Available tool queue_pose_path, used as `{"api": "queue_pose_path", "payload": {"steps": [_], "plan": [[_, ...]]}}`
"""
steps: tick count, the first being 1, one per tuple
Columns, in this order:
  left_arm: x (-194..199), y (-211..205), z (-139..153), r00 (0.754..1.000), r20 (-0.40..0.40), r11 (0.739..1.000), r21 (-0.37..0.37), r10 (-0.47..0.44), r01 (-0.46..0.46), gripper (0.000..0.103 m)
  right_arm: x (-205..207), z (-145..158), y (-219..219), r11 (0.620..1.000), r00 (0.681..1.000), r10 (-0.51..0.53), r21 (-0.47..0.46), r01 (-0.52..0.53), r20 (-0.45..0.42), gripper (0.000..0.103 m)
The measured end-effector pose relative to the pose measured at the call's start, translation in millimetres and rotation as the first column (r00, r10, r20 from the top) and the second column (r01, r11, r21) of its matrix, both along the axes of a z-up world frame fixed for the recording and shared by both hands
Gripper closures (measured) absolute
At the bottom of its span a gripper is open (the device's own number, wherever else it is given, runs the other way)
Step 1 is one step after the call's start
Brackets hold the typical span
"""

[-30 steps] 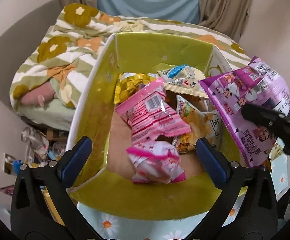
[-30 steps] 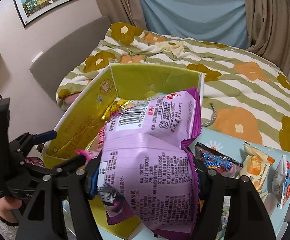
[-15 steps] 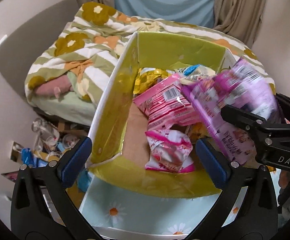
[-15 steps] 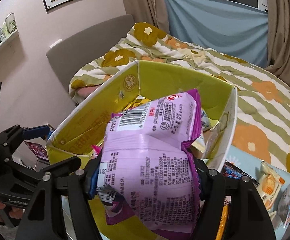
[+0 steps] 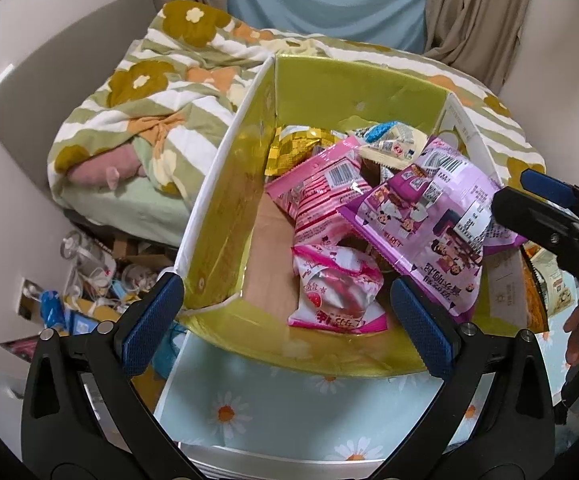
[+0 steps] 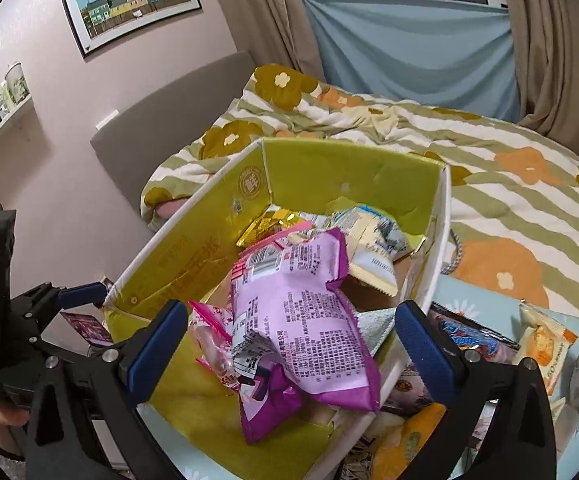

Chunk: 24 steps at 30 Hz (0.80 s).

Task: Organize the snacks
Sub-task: 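Lower both held bags into the box and open both grippers, then grasp the orange barbecue bag with the left gripper while the right grasps the green-white bag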

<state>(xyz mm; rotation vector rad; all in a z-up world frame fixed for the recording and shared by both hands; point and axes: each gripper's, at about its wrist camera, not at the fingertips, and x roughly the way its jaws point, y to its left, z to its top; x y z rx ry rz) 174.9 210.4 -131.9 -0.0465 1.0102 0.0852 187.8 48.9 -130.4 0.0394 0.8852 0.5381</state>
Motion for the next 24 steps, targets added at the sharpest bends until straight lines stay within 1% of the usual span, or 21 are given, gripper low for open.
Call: {"api": "queue_pose_path", "payload": {"steps": [5,11,13,18,21,24], "plan": [[-2.4,-4.4,14.3,0.999,0.031,0.999,-0.004,-0.034,0.034,0.000,-8.8,18.3,-11.4,0.999,0.999,-0.043,0.024,0.042,0.014,0.000],[-6.0,-26.2,38.3,0.989,0.077,0.992,-0.004,-0.127,0.127,0.000,-25.8,41.4,-36.2,0.993,0.993,-0.117,0.036,0.116,0.011,0.000],[-6.4,-39.1,43.9,0.982,0.085,0.985,-0.007,-0.169,0.170,0.000,-33.7,50.6,-49.4,0.988,0.989,-0.150,0.044,0.149,0.018,0.000],[-10.9,-77.9,55.7,0.955,0.122,0.961,-0.018,-0.271,0.275,0.000,-59.1,74.0,-94.6,0.969,0.966,-0.249,0.016,0.248,0.064,0.000],[-12.4,-104.6,59.9,0.941,0.137,0.949,-0.024,-0.309,0.315,0.000,-74.0,83.8,-127.8,0.950,0.946,-0.313,0.004,0.314,0.090,0.000],[-16.4,-133.9,60.4,0.931,0.143,0.939,-0.028,-0.337,0.344,0.000,-81.9,86.1,-155.6,0.936,0.933,-0.348,-0.019,0.352,0.093,0.000]]}}
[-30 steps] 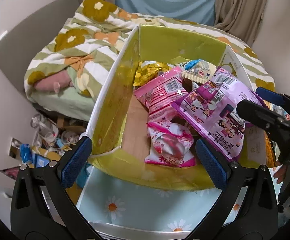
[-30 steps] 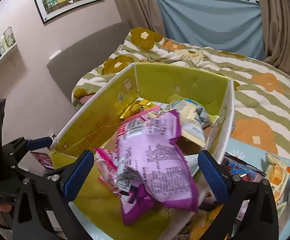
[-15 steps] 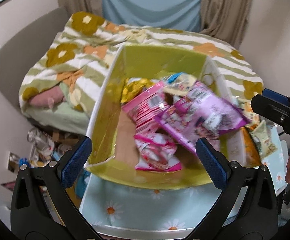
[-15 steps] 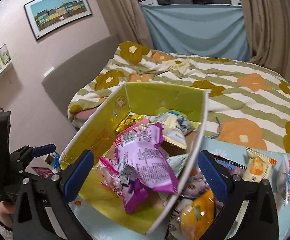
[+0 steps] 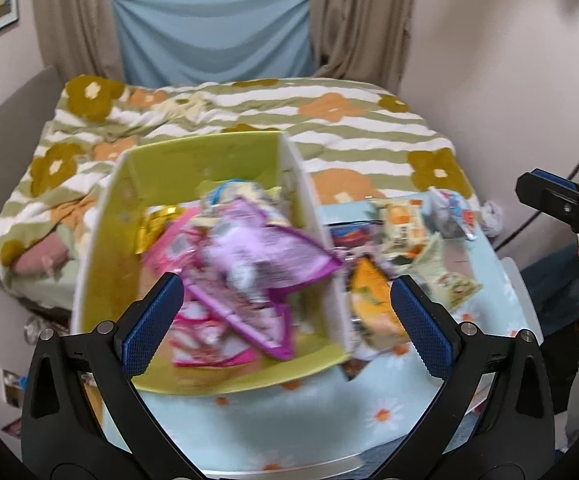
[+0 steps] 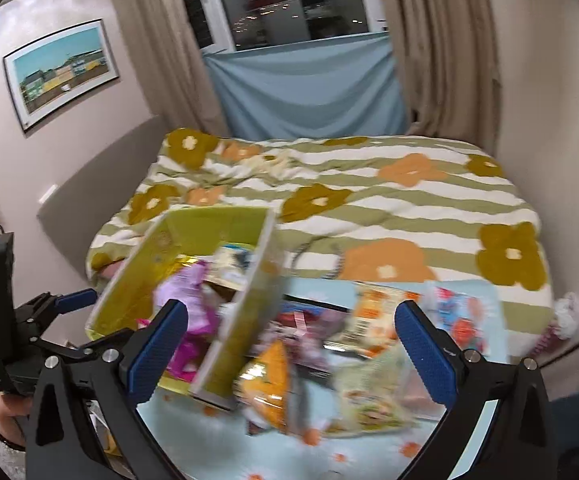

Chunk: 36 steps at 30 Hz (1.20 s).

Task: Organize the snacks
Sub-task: 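Grasp the orange barbecue bag with the left gripper while the right grasps the green-white bag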

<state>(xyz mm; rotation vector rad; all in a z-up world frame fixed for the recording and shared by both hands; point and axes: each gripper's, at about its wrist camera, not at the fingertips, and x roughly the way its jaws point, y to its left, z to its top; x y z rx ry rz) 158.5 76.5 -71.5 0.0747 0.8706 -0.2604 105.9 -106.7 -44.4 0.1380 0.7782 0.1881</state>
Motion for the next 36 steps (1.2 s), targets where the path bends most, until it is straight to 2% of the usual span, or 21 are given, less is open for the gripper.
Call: {"api": "queue_pose_path", "payload": {"steps": [8,13,16,21,27,36], "plan": [[-13.5,-64.3,-16.0,1.000,-0.020,0.999,0.024,0.022,-0.021,0.000,-6.5,-14.3,-58.7,1.000,0.999,0.001,0.014,0.000,-0.046,0.000],[-20.3,-90.3,-43.2,0.992,-0.089,0.995,-0.002,0.095,-0.095,0.000,-1.5,-36.3,-73.5,0.998,0.992,0.025,0.060,-0.017,-0.123,0.000],[-27.6,-105.5,-59.7,0.985,-0.087,0.989,0.028,0.148,-0.146,0.000,2.7,-55.2,-78.9,0.995,0.983,0.054,0.089,-0.039,-0.174,0.000],[-34.2,-122.5,-95.2,0.963,-0.084,0.964,0.098,0.257,-0.249,0.000,14.0,-86.2,-84.4,0.991,0.962,0.093,0.121,-0.064,-0.256,0.000],[-31.5,-137.1,-133.4,0.932,-0.057,0.925,0.161,0.358,-0.346,0.000,21.9,-116.8,-85.6,0.988,0.941,0.136,0.116,-0.105,-0.309,0.000],[-10.0,-145.7,-170.6,0.914,-0.038,0.895,0.224,0.404,-0.386,0.003,28.6,-146.1,-78.4,0.981,0.925,0.184,0.117,-0.154,-0.333,0.000]]}}
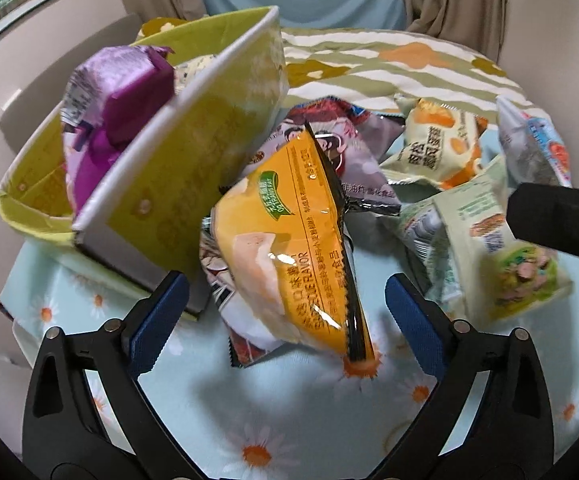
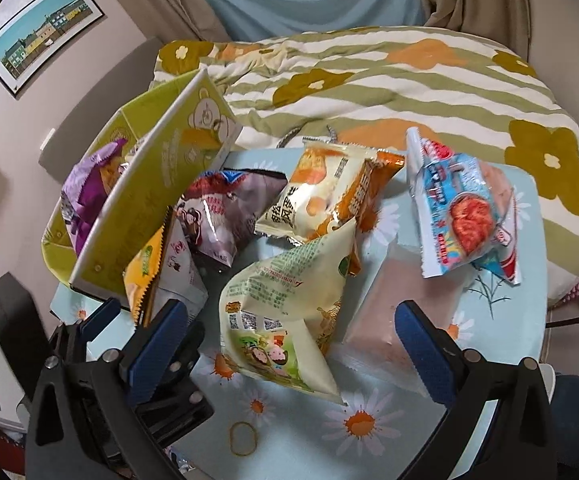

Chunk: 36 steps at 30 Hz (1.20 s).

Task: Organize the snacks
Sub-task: 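Grasp the orange barbecue bag with the left gripper while the right grasps the green-white bag, then carry both bags over the box and open both grippers to drop them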

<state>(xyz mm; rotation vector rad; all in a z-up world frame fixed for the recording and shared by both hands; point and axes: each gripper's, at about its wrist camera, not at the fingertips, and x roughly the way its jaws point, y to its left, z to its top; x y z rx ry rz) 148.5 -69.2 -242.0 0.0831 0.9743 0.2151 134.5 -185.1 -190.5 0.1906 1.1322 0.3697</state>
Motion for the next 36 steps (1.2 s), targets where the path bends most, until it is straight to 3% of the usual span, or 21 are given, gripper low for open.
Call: {"api": "queue_pose_path", "payload": {"steps": [4,9,12,26,28,31,36], "plan": [[9.3,2.3,-9.6,1.000,0.001,1.000,0.017,0.008,-0.008,0.007,2.7,-8.6,3.7,1.000,1.000,0.019,-0.014,-0.019,0.002,0.000],[17.9,11.5,-20.2,1.000,-0.025,1.000,-0.018,0.019,-0.019,0.033,7.1,-18.8,6.1,0.999,0.999,0.030,-0.021,-0.030,-0.013,0.000],[17.3,13.0,-21.8,1.000,-0.030,1.000,-0.019,0.004,-0.004,0.039,8.9,-23.7,9.1,0.999,0.999,0.042,-0.033,-0.043,-0.020,0.000],[-4.2,5.4,-17.1,0.996,-0.081,0.999,-0.033,-0.041,0.039,0.041,24.9,-46.6,25.5,0.995,0.996,0.088,-0.051,-0.089,-0.027,0.001],[-5.9,3.9,-15.9,0.995,-0.086,0.998,-0.032,-0.050,0.047,0.041,26.1,-48.9,28.9,0.993,0.995,0.100,-0.058,-0.101,-0.023,0.007],[-7.7,1.8,-14.4,0.994,-0.095,0.998,-0.029,-0.061,0.059,0.041,26.3,-53.4,35.7,0.989,0.991,0.132,-0.057,-0.133,-0.031,0.024],[-10.7,-2.9,-15.0,0.992,-0.102,0.997,-0.040,-0.073,0.069,0.042,16.9,-51.5,40.9,0.985,0.988,0.152,-0.075,-0.153,-0.009,0.034]]}}
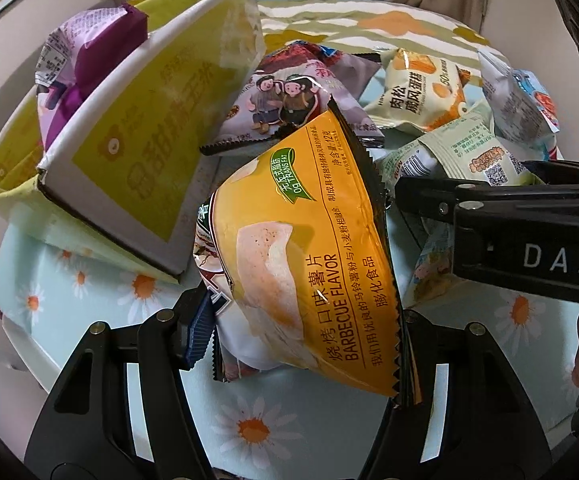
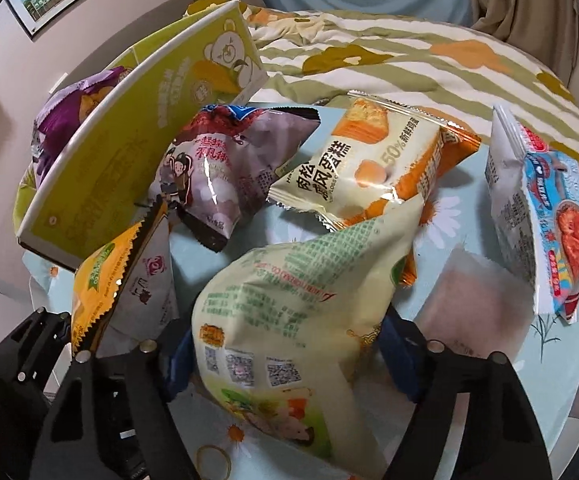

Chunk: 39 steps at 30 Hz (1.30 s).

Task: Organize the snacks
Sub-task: 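Carry both bags over the box and open both grippers to drop them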

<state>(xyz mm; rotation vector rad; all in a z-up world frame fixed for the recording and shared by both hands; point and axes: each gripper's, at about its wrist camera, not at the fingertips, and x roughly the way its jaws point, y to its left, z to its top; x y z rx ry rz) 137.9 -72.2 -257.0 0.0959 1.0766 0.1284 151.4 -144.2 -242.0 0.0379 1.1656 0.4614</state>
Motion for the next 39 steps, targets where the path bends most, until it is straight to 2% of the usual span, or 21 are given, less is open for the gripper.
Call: {"api": "queue_pose_path", "payload": {"steps": [5,13,19,26,33,39], "plan": [[-7.7,-4.3,7.8,1.000,0.007,1.000,-0.003,-0.013,0.013,0.042,-7.6,7.6,-2.9,1.000,1.000,-0.010,-0.005,0.010,0.007,0.038],[-20.3,-9.3,36.6,0.999,0.041,0.999,-0.018,-0.027,0.028,0.042,-21.2,29.2,-13.5,1.000,1.000,-0.008,0.014,0.008,0.006,0.038],[-33.5,-9.4,71.1,0.993,0.109,0.998,-0.032,-0.044,0.048,0.042,-27.8,62.4,-21.2,1.000,0.998,-0.004,0.003,0.004,0.070,0.038],[-26.4,3.7,122.4,0.974,0.218,0.997,-0.033,-0.060,0.069,0.042,-22.2,103.8,-24.0,0.998,0.990,-0.050,0.046,0.044,0.135,0.038],[-4.7,44.6,171.4,0.949,0.306,0.996,-0.029,-0.068,0.080,0.042,-6.2,140.6,-6.4,0.993,0.978,-0.086,0.098,0.068,0.192,0.038],[34.3,101.9,195.8,0.944,0.326,0.998,-0.030,-0.050,0.063,0.042,20.6,165.1,35.2,0.991,0.968,-0.080,0.120,0.052,0.239,0.038]]}}
